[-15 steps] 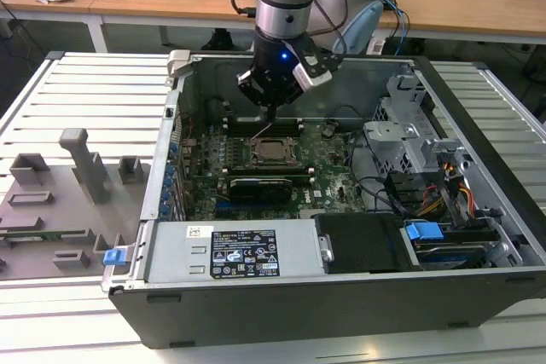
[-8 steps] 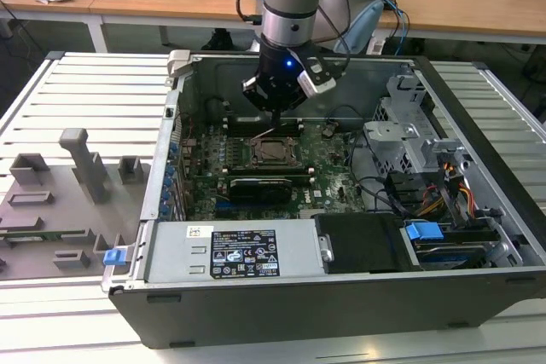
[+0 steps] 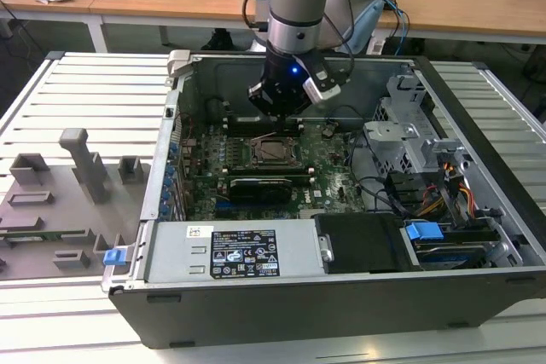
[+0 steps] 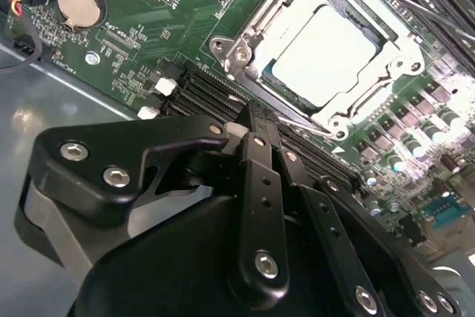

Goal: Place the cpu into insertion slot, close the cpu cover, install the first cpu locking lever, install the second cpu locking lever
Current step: 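Install the first cpu locking lever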

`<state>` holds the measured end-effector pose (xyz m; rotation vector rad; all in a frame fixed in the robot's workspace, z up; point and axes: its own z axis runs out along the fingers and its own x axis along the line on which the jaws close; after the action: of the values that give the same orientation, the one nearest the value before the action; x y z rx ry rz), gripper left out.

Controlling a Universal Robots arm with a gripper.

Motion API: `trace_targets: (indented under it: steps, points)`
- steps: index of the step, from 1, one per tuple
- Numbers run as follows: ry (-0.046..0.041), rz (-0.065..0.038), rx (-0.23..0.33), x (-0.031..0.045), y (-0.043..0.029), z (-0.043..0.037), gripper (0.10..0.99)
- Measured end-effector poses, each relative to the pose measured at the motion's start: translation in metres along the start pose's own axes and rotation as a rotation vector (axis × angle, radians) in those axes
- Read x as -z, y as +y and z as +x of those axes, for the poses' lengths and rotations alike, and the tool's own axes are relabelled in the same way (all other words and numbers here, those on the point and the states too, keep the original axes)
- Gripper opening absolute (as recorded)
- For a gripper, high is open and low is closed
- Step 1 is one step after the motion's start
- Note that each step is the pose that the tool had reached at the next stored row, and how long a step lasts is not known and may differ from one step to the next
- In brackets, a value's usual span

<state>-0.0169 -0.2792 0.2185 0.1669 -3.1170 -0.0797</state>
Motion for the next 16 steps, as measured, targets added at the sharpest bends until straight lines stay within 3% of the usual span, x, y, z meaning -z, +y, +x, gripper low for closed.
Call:
trace_targets:
  steps: [16]
  points:
    - [0.0003,0.001,0.000,-0.0130,-0.0011,-0.0037,0.106]
